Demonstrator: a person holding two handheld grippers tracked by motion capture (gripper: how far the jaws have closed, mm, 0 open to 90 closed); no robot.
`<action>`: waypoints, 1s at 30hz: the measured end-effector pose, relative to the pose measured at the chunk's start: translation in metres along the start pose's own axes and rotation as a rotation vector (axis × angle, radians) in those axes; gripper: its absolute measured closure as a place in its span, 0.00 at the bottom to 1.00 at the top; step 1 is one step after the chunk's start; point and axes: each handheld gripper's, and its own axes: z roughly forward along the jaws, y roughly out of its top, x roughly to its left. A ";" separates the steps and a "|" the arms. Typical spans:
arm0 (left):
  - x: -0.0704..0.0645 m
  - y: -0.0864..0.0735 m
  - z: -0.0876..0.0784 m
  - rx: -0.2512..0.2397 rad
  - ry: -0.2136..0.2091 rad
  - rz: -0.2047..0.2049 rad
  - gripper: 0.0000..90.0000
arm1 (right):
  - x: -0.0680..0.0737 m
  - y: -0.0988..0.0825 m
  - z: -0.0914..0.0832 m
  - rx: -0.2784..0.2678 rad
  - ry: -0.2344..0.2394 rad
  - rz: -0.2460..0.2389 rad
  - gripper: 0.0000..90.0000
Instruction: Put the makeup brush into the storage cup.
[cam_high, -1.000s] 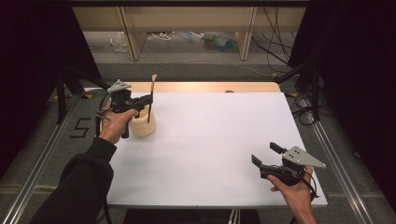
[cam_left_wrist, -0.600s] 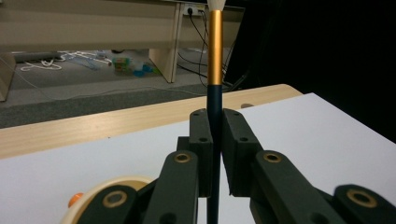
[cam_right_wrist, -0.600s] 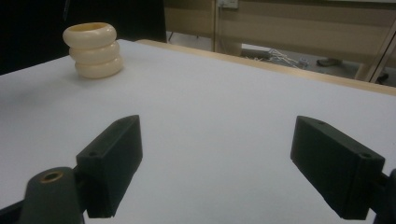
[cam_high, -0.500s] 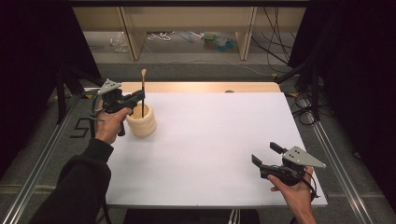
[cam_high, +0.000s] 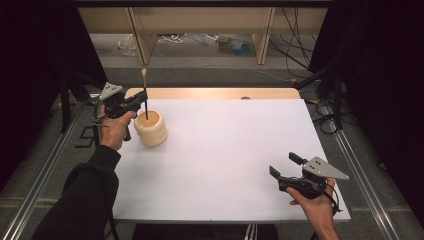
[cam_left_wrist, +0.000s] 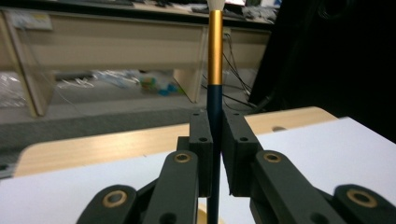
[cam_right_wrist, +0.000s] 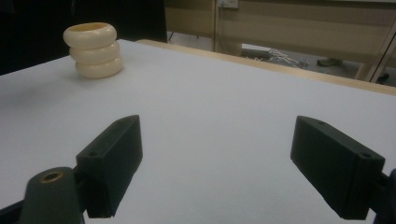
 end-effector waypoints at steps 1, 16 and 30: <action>0.001 0.000 0.000 -0.002 0.008 -0.001 0.92 | 0.001 0.000 0.000 0.007 0.002 0.008 0.20; 0.004 -0.007 0.009 -0.025 0.034 0.013 0.92 | 0.001 0.000 0.000 0.002 0.005 0.005 0.20; 0.008 -0.023 0.019 -0.012 0.052 -0.003 0.92 | 0.001 0.000 -0.001 0.016 -0.005 -0.002 0.20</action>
